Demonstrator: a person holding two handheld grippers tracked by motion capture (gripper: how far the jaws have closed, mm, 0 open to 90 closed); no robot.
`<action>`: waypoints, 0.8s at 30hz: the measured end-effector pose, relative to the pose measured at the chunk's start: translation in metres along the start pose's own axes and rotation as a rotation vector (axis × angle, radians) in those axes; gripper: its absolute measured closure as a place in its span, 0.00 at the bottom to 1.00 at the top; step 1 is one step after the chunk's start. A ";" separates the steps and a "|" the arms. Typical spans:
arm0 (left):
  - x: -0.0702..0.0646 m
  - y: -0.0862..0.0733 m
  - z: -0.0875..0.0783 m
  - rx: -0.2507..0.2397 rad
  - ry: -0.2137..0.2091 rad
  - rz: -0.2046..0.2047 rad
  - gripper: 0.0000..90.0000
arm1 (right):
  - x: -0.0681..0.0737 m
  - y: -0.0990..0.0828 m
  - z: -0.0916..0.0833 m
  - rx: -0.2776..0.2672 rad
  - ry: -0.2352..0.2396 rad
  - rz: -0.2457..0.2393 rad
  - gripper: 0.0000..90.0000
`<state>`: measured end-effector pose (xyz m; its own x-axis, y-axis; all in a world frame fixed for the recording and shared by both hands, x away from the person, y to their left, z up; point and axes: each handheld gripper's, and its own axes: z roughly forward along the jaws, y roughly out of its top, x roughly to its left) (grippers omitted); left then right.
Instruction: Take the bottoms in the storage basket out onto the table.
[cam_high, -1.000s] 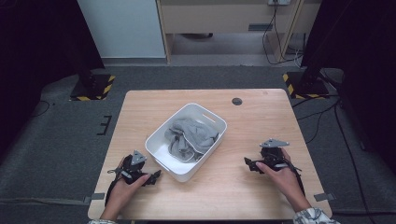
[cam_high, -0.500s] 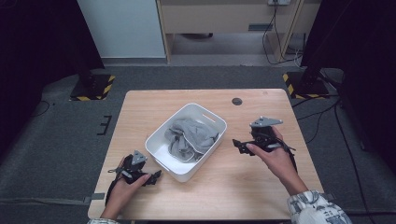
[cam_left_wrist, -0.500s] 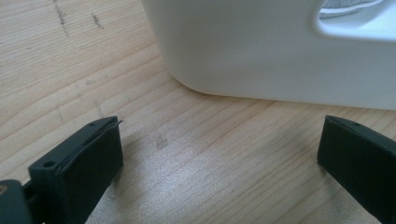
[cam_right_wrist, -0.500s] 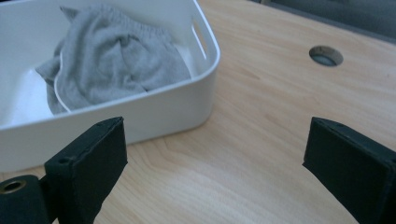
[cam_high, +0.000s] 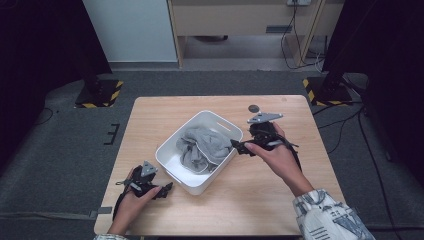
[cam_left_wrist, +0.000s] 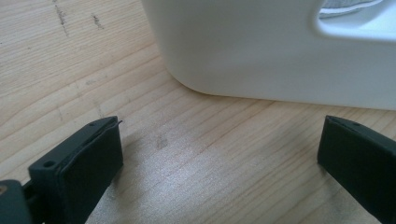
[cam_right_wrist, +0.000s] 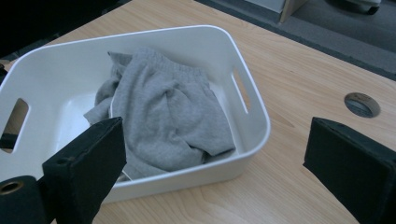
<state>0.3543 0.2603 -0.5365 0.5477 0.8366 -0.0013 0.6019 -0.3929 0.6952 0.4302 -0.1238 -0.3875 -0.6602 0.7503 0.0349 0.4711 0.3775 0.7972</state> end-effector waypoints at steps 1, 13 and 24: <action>0.000 0.000 0.000 0.000 0.000 0.000 0.00 | 0.002 0.004 0.003 0.006 0.001 -0.004 0.06; 0.000 0.000 0.000 -0.001 0.000 -0.002 0.00 | 0.025 0.040 0.032 0.028 0.018 -0.046 0.06; 0.000 0.000 0.000 -0.001 0.000 0.000 0.00 | 0.044 0.063 0.062 0.051 0.031 -0.068 0.07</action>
<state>0.3544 0.2602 -0.5366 0.5476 0.8367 -0.0016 0.6013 -0.3922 0.6962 0.4672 -0.0330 -0.3731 -0.7088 0.7054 0.0006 0.4530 0.4546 0.7669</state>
